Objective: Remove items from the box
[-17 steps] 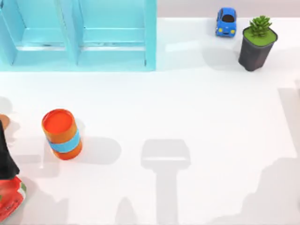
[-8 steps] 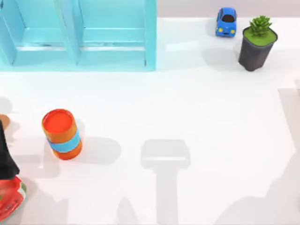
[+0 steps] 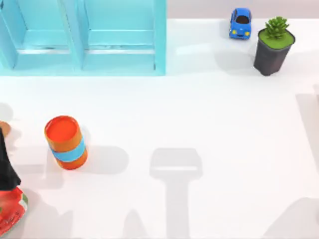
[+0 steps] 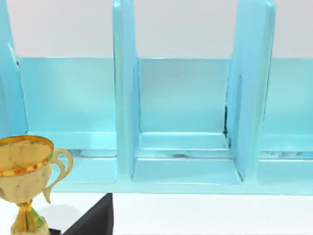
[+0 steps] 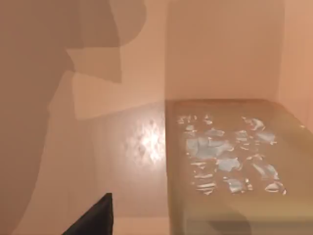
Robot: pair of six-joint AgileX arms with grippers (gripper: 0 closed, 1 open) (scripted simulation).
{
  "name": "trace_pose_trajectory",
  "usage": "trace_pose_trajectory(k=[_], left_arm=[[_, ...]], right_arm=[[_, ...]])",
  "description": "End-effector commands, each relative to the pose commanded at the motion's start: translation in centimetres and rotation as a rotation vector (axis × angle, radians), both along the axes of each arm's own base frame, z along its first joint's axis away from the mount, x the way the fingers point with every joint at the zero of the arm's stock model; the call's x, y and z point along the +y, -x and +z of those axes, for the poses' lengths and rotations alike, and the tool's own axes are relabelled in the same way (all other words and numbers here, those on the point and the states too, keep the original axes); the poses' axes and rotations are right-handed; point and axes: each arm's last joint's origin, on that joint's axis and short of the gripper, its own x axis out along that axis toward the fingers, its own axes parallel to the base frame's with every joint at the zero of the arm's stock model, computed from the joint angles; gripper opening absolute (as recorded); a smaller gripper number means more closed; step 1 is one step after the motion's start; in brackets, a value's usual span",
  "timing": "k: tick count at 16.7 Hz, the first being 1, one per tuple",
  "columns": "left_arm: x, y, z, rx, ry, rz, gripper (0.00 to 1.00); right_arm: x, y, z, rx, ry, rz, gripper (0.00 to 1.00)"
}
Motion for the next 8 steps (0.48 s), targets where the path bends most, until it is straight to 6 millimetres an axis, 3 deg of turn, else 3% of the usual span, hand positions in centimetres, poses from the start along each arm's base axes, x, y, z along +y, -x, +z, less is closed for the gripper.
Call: trace_pose_trajectory(k=[4,8], left_arm=[[0.0,0.0,0.0,0.000,0.000,0.000,1.00],[0.0,0.0,0.0,0.000,0.000,0.000,1.00]], right_arm=[[0.2,0.4,-3.1,0.010,-0.007,0.000,1.00],[0.2,0.4,-3.2,0.011,-0.007,0.000,1.00]])
